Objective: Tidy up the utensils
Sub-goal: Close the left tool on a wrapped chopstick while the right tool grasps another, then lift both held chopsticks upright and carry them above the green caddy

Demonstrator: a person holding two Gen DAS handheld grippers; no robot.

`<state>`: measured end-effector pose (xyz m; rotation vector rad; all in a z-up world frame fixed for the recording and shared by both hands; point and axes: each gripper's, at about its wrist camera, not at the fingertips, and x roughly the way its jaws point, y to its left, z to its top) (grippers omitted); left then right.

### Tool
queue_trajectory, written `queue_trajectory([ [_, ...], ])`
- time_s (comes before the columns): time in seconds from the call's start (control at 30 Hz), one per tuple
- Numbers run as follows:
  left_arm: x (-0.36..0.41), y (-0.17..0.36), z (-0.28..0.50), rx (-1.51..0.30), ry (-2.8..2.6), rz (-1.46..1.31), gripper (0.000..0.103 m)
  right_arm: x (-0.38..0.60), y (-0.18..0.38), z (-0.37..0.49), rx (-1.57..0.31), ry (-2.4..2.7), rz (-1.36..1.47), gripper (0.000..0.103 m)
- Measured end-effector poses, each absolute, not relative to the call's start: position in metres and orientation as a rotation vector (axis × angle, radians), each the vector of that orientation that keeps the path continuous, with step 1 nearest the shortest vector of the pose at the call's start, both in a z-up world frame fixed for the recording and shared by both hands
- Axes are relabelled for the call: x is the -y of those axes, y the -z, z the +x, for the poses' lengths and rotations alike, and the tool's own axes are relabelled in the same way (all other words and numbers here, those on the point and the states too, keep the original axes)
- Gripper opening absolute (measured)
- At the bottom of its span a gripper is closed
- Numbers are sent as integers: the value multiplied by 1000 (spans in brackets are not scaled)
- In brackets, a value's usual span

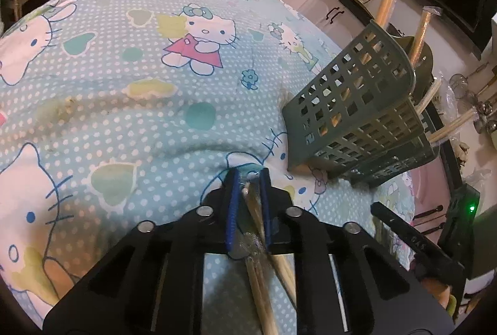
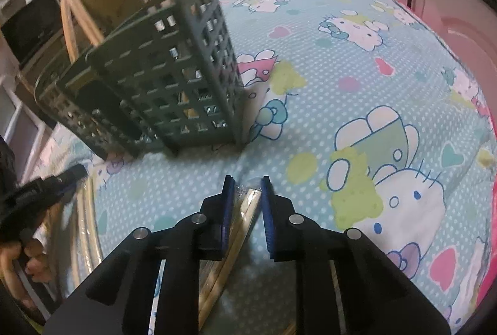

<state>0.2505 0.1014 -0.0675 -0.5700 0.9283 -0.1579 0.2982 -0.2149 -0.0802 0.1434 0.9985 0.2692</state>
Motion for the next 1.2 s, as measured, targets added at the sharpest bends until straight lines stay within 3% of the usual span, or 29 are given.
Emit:
queue_trajectory([
  [0.2,-103,51,240,-880,172,-568,3,225,68,294,-959,-302,199,12],
  [1.2,-46,-69,195,-624,352,-449,1,256,-55,199,-609,-430,261,7],
])
